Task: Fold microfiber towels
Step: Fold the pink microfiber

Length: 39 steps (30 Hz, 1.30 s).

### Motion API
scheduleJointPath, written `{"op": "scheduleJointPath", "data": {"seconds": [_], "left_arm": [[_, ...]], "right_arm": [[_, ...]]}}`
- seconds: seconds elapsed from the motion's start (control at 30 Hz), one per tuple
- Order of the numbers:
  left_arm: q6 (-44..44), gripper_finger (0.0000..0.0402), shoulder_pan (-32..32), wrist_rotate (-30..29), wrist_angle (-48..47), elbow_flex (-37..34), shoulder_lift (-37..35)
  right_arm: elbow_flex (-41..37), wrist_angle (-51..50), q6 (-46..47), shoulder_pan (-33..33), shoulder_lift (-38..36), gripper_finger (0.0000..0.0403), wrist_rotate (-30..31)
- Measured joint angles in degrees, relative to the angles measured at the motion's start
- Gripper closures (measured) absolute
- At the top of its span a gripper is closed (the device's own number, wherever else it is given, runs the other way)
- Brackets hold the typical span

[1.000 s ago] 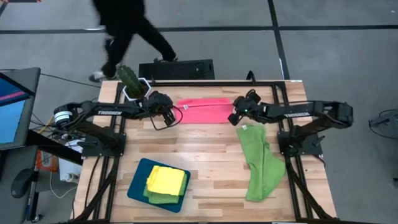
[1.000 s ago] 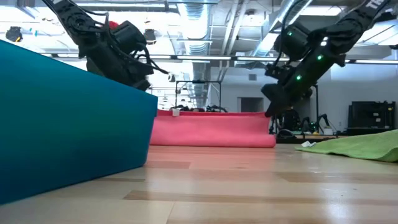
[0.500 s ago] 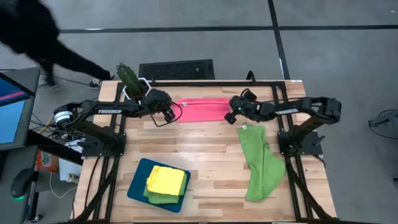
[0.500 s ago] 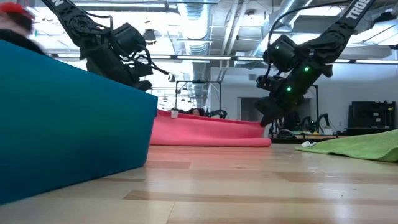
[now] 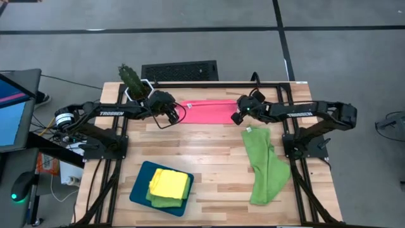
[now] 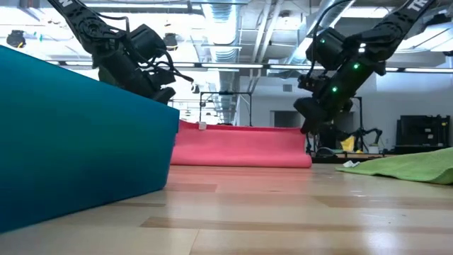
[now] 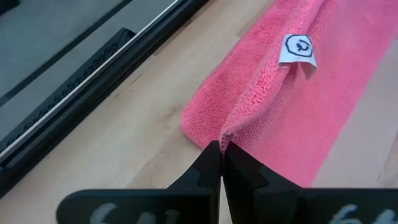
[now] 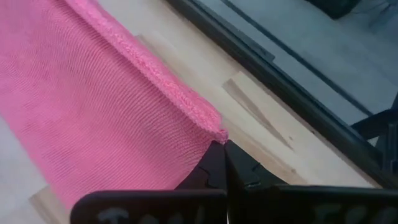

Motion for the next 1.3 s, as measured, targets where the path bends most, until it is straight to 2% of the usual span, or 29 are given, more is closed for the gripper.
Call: {"op": "scheduleJointPath", "data": {"seconds": [0.17,0.3,0.47,0.6,0.77,0.97,1.13,1.3], "left_arm": [[0.0,0.0401,0.0,0.2,-0.1,-0.7,0.0],[-0.6,0.0401,0.0,0.2,0.1,-1.2,1.8],[0.3,0.0401,0.0,0.2,2.1,-1.2,6.1],[1.0,0.0402,0.0,-0.1,6.9,-1.2,8.7],[1.2,0.0398,0.0,-1.2,12.2,-1.2,10.8],[1.7,0.0359,-0.1,-2.6,17.6,-1.2,11.3],[2.1,0.0317,-0.1,1.0,18.1,-1.2,11.3],[3.5,0.0281,-0.2,1.6,18.6,-1.2,11.3]], "right_arm": [[0.0,0.9,1.2,-1.1,2.4,0.0397,-3.8],[0.0,2.7,1.6,-1.4,6.2,0.0397,-4.6],[0.0,3.3,1.6,-1.5,7.8,0.0396,-3.3],[0.0,3.7,1.1,-1.9,7.7,0.0396,-0.8],[0.0,3.6,1.1,-2.8,7.7,0.0380,-0.7],[0.0,3.5,1.8,-4.1,7.7,0.0339,0.9],[0.0,3.5,2.0,-5.3,7.7,0.0316,1.0],[0.0,3.5,3.6,-6.5,7.7,0.0295,2.0]]}}
